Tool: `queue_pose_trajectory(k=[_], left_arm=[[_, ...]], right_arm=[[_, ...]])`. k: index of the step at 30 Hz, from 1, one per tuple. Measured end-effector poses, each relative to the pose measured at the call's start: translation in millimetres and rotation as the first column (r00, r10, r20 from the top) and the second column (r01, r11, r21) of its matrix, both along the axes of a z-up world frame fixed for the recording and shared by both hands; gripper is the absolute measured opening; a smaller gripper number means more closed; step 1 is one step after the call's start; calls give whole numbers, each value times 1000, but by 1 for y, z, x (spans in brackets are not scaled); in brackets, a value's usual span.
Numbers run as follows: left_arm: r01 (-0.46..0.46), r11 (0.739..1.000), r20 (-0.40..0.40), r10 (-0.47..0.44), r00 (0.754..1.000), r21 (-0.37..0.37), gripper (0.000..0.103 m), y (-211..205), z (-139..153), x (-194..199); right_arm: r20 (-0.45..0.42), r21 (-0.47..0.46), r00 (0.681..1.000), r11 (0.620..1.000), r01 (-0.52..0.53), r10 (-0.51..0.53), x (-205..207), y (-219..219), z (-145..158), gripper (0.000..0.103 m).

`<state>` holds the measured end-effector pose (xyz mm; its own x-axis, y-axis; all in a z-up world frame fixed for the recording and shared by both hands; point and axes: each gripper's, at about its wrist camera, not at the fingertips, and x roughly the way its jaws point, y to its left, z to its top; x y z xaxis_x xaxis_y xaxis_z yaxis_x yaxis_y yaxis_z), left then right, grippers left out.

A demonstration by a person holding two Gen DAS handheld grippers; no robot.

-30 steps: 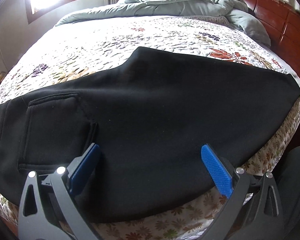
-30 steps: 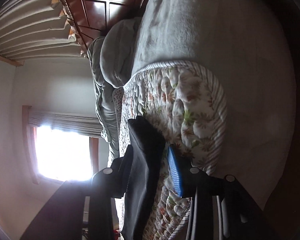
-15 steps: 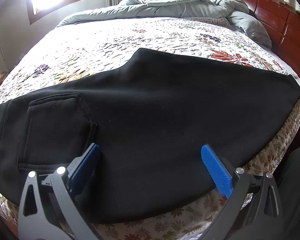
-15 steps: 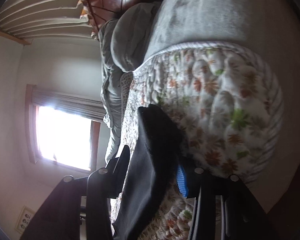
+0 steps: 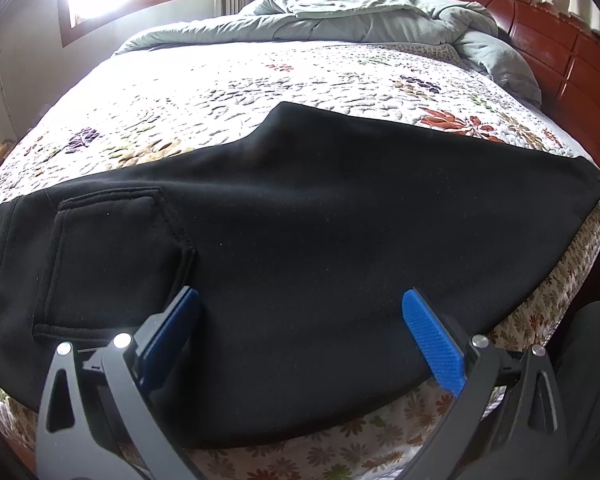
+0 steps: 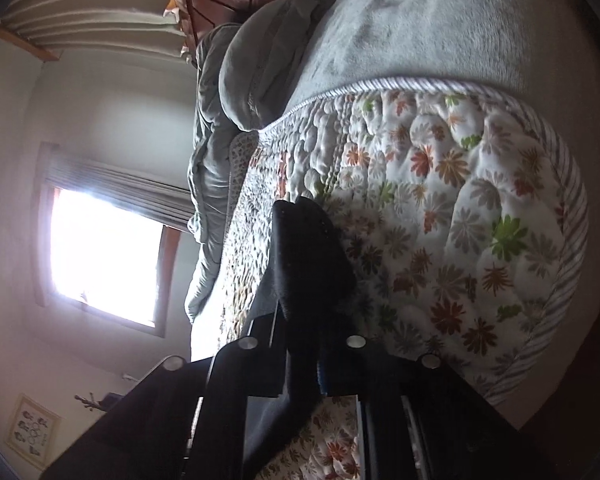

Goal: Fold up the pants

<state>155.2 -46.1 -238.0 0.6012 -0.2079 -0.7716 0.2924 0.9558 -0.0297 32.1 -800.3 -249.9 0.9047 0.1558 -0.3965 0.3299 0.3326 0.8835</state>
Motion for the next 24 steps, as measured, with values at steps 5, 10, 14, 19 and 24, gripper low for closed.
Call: queue_pose_trajectory(k=[5,10,14,19,24], left_arm=[[0,999,2,0,1000,-42,100,5,5,-1],[-6,995,29,9,1000,-99,100,12,14,-6],[8,994,57,-1,998,-111,100,14,20,-11],[9,990,78,2,997,-144,100,22,27,-16],[0,983,90,17,996,-181,100,33,32,-19]], right_arm=[[-10,-100,1000,995,-9,8,2,16,39,11],[-45,-252,999,967,-25,14,9,41,93,11],[-55,-377,998,925,-38,19,17,67,135,11],[-55,-488,998,871,-57,34,29,100,176,11],[-80,-602,995,793,-90,52,33,142,209,11]])
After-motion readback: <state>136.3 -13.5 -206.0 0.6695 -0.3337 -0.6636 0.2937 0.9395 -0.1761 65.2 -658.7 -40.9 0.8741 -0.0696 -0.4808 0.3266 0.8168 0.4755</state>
